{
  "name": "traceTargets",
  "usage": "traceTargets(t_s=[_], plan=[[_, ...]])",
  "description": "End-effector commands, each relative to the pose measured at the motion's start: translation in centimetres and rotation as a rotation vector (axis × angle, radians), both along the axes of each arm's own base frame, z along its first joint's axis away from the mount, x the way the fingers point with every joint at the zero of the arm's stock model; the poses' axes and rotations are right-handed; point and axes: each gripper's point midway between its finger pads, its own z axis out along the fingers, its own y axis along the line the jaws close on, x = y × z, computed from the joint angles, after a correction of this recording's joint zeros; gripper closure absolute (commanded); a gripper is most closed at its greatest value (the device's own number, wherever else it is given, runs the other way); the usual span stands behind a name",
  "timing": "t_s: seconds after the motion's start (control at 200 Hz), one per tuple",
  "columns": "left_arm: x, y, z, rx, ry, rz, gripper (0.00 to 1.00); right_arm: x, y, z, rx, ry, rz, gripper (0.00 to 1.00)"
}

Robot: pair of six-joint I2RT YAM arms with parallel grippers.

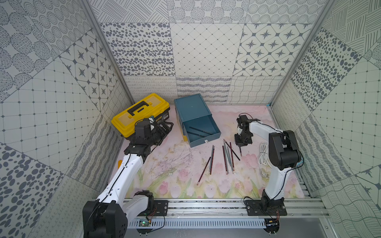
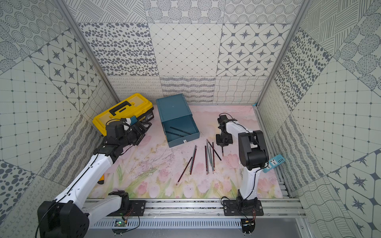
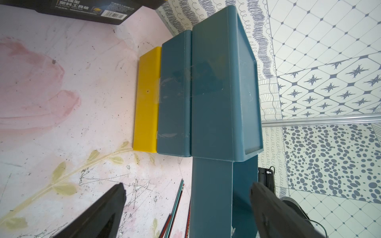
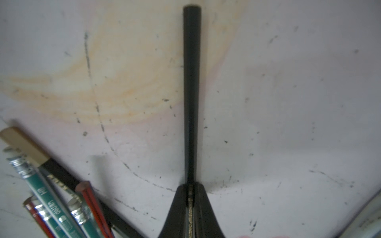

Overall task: Please place the pencils in the drawer according to their color
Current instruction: Pick up the pencil from the center of the board.

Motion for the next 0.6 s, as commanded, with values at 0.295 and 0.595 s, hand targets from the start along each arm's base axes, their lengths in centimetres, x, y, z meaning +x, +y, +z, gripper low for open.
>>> traceTargets(t_s=[0.295,0.595], plan=[[0.2,0.2,0.8,0.0,-0.03,0.006,0.01,1.5,0.2,4.6,0.001,-0.167,0.017,1.0],[0.2,0.2,0.7,-0.003,-0.027,0.004,0.01,2.5,0.5,10.3,0.02,-0.324,0.023,1.0]])
